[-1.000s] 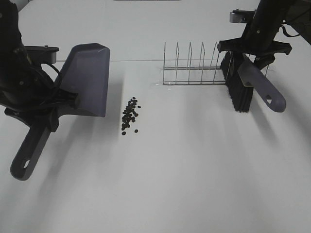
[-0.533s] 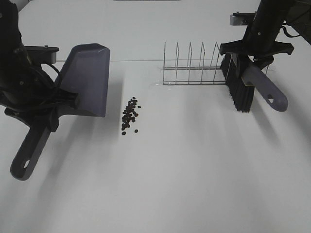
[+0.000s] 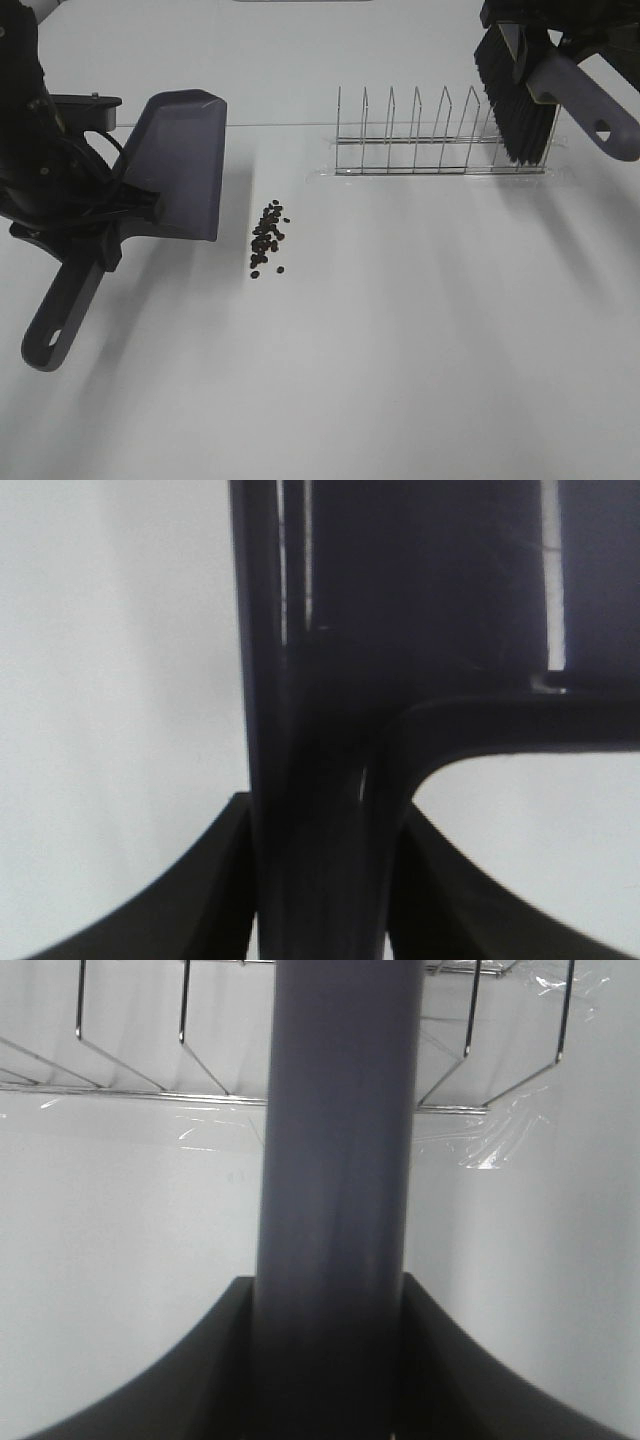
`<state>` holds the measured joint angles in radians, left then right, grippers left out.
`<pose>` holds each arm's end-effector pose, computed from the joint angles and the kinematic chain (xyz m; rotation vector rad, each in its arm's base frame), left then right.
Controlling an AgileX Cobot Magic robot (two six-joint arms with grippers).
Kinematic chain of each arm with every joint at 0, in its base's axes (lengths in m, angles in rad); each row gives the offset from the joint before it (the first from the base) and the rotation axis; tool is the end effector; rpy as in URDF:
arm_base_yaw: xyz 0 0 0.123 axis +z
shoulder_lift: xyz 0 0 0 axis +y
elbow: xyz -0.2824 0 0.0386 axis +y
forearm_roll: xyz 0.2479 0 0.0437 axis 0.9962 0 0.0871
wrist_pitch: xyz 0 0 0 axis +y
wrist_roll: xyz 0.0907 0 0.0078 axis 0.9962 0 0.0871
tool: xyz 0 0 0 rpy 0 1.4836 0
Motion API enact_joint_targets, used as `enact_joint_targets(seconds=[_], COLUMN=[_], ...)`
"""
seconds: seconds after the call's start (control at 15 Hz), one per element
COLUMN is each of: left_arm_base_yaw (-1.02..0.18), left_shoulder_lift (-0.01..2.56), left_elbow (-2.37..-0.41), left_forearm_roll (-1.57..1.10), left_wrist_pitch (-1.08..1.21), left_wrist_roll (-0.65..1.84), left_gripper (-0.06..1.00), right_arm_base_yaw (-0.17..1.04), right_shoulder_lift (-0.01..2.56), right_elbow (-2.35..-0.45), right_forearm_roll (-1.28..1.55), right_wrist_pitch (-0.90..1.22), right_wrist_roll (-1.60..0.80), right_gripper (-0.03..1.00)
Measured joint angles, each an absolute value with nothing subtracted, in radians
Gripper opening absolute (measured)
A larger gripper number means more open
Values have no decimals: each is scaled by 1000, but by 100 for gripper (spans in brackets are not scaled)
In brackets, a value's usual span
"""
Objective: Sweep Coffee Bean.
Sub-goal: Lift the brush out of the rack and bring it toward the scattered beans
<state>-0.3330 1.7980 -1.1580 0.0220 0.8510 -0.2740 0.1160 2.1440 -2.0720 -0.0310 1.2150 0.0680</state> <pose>0.3229 -0.1101 0.1867 0.1073 2.9746 -0.0492 0.4660 0.0516 0.2802 -0.0739 2.7684 0.0049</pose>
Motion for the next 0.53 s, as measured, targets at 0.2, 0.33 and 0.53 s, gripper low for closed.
enact_joint_targets(seconds=[0.2,0.33,0.53], left_arm_base_yaw=[-333,-333,-333], left_shoulder_lift=[1798,1798,1798], left_elbow=[-1158,-1158,-1158], left_forearm_roll=[22,36,58], left_wrist_pitch=[850,850,843], left_wrist_roll=[-274,-274,-274], left_gripper=[35,35,35], right_arm_base_yaw=[116,116,139], right_shoulder_lift=[2118,2043,1916], right_elbow=[-2068,-1966,-1810], right_forearm_roll=[-31,-30,-40], right_wrist_pitch=[1220,1220,1220], right_wrist_roll=[62,47,47], right_gripper=[38,38,38])
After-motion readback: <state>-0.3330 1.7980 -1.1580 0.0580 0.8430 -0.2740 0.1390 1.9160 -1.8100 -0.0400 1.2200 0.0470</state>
